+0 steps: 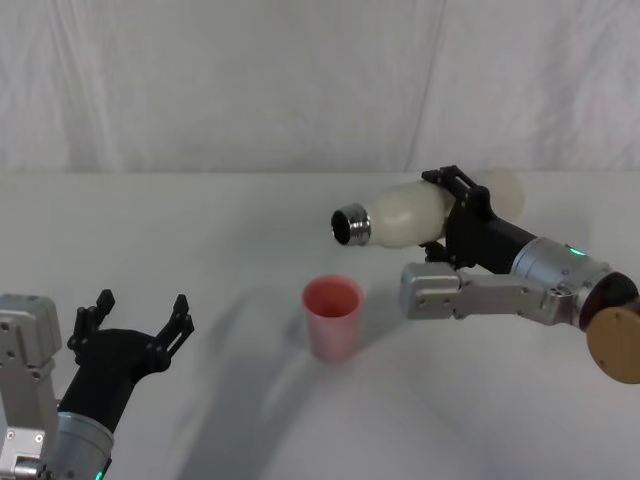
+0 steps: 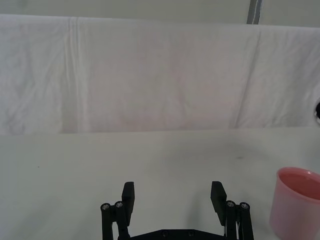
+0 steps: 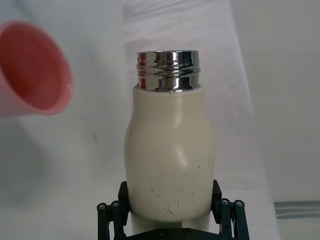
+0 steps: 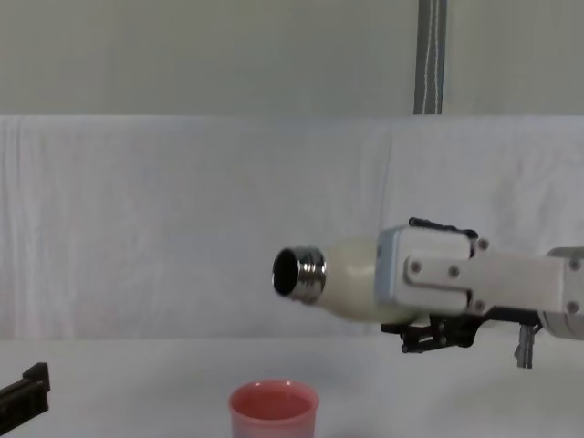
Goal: Grasp the thermos with one hand and pour water into the cup lid.
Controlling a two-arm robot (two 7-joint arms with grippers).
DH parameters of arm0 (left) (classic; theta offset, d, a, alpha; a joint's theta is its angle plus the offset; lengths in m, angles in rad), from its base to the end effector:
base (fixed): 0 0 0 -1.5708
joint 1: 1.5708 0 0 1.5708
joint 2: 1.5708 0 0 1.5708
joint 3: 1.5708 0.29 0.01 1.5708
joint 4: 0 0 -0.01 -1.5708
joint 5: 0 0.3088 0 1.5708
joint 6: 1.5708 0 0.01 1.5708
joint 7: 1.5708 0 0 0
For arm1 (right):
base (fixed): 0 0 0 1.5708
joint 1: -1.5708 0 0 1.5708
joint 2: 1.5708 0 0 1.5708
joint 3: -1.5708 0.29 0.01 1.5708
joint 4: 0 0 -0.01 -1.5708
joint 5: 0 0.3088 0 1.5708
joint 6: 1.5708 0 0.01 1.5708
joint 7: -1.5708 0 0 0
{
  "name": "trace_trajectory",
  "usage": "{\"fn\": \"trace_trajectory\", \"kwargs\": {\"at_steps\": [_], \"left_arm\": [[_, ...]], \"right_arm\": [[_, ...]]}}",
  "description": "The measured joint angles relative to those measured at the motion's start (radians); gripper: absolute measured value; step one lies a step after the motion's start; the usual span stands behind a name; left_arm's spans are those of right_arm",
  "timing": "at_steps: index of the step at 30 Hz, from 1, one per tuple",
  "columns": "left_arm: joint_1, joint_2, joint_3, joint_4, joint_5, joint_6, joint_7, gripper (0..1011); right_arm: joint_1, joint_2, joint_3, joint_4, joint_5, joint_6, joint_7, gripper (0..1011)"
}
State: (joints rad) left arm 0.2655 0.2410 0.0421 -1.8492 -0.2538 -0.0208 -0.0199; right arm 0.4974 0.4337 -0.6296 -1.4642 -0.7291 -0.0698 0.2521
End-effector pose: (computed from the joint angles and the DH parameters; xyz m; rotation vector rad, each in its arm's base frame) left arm 0.2529 0.0376 -0.2853 -0.0380 0.0140 1.4460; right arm 0.4142 0.0344 -0.2113 -0.7404 -1.1767 -0.6866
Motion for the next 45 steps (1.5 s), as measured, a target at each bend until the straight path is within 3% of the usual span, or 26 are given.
{"fn": "trace_trajectory", "kwargs": {"at_steps": [7, 10, 11, 22, 24, 29, 45], "left_arm": [[0.000, 0.000, 0.000, 0.000, 0.000, 0.000, 0.000, 1001], [0.000, 0.000, 0.000, 0.000, 0.000, 0.000, 0.000, 1001], [0.000, 0.000, 0.000, 0.000, 0.000, 0.000, 0.000, 1001], [0.000, 0.000, 0.000, 0.000, 0.000, 0.000, 0.000, 1001], [0.000, 0.000, 0.000, 0.000, 0.000, 0.000, 0.000, 1001], [0.000, 0.000, 0.000, 0.000, 0.000, 0.000, 0.000, 1001], [0.000, 0.000, 0.000, 0.000, 0.000, 0.000, 0.000, 1001]], "right_arm": [[-0.041, -0.019, 0.059, -0.012, 0.109, -0.030, -0.017, 951], [-0.064, -0.032, 0.096, -0.017, 0.179, -0.047, -0.020, 951], [-0.064, -0.032, 0.096, -0.017, 0.179, -0.047, -0.020, 951], [-0.115, -0.088, 0.208, -0.016, 0.404, -0.080, 0.002, 951], [-0.117, -0.091, 0.214, -0.016, 0.418, -0.081, 0.006, 951], [-0.133, -0.119, 0.264, -0.013, 0.537, -0.080, 0.038, 951], [-0.180, -0.141, 0.353, -0.024, 0.753, -0.033, 0.082, 951]]}}
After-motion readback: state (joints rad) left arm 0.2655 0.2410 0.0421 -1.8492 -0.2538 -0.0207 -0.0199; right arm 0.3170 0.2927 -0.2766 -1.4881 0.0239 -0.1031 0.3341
